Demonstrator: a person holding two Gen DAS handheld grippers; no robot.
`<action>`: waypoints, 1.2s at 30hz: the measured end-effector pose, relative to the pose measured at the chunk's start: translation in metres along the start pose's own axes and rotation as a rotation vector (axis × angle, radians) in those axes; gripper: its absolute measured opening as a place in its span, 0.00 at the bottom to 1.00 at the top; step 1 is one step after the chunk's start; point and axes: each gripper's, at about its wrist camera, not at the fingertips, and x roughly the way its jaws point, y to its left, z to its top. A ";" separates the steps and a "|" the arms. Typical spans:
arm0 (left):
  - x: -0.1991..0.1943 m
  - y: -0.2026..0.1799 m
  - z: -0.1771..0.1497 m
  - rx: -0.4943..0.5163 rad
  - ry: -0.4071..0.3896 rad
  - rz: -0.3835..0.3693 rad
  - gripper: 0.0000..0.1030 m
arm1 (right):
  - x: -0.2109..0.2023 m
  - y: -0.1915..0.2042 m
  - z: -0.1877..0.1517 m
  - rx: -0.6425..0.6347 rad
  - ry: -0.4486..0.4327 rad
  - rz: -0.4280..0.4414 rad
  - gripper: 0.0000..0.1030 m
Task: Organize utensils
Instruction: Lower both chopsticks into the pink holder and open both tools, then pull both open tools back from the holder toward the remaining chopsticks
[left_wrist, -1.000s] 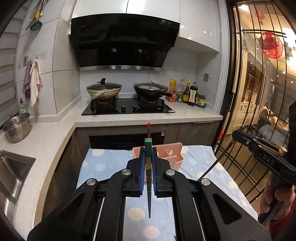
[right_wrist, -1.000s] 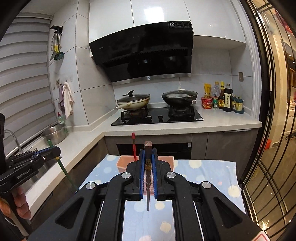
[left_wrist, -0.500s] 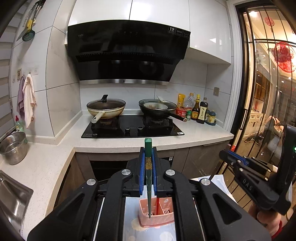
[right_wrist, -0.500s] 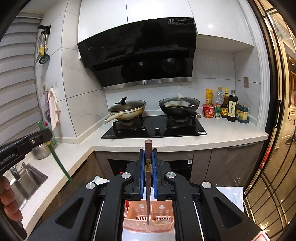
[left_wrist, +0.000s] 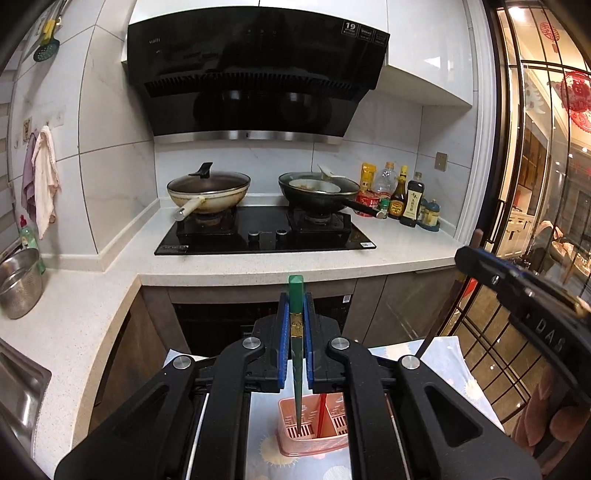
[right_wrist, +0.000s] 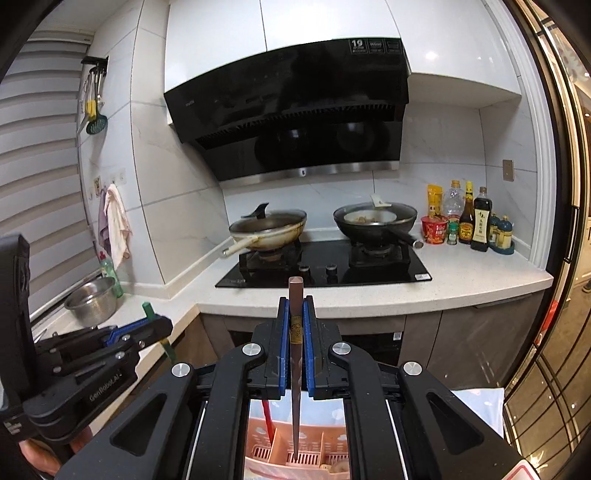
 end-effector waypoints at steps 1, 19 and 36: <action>0.003 0.001 -0.003 -0.001 0.008 0.000 0.06 | 0.005 0.001 -0.006 -0.006 0.016 -0.002 0.07; -0.002 0.000 -0.039 0.001 0.047 0.079 0.48 | 0.005 -0.009 -0.072 -0.028 0.126 -0.049 0.36; -0.093 -0.009 -0.116 0.018 0.083 0.084 0.57 | -0.115 -0.010 -0.126 -0.025 0.128 -0.091 0.42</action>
